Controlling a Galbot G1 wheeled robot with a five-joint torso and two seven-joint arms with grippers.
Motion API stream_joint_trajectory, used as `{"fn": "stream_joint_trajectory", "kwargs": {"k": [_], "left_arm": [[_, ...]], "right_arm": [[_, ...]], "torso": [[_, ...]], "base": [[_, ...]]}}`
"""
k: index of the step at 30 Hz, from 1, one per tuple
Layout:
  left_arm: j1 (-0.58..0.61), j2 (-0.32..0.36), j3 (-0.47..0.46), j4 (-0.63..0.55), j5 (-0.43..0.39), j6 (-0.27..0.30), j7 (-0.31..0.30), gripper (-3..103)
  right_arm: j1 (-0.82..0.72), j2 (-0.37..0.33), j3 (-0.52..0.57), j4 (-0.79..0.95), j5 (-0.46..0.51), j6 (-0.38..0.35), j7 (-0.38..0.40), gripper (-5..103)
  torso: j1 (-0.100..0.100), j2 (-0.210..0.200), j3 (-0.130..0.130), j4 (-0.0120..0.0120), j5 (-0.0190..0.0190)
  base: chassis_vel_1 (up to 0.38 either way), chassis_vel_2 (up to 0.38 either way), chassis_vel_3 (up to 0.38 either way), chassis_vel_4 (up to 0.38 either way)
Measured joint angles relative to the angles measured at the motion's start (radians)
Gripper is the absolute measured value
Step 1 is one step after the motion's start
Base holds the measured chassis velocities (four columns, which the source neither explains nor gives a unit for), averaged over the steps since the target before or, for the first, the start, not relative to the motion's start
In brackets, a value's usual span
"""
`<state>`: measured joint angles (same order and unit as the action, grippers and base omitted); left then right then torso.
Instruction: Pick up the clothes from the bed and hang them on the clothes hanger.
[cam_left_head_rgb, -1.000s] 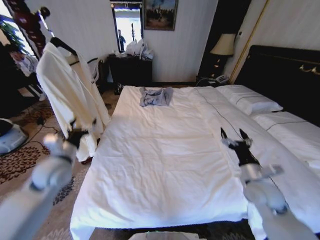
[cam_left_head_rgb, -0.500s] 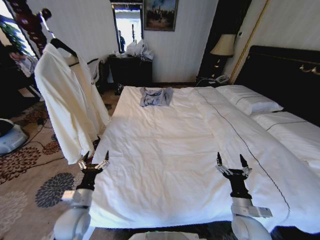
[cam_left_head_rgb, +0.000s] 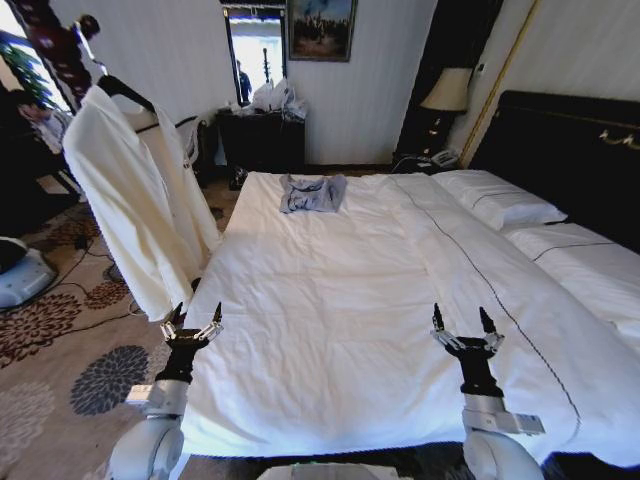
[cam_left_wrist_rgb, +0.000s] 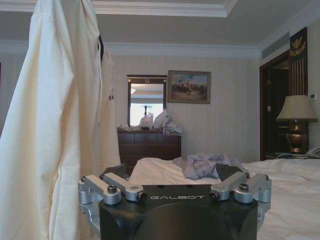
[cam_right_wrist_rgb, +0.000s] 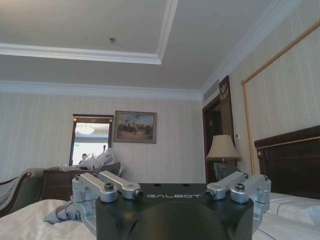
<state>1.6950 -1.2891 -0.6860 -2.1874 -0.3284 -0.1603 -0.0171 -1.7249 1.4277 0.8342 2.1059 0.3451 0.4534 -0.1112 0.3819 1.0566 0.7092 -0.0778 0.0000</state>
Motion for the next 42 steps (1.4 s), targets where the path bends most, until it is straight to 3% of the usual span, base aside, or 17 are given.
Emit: {"fn": "stream_joint_trajectory", "kwargs": {"k": [42], "left_arm": [[-0.002, 0.005, 0.001, 0.001, -0.005, 0.005, -0.004, 100]], "right_arm": [[0.002, -0.003, -0.002, -0.001, 0.005, -0.005, 0.002, 100]], "torso": [[0.0, 0.0, 0.0, 0.0, 0.0]], "base": [[0.0, 0.0, 0.0, 0.0]]}}
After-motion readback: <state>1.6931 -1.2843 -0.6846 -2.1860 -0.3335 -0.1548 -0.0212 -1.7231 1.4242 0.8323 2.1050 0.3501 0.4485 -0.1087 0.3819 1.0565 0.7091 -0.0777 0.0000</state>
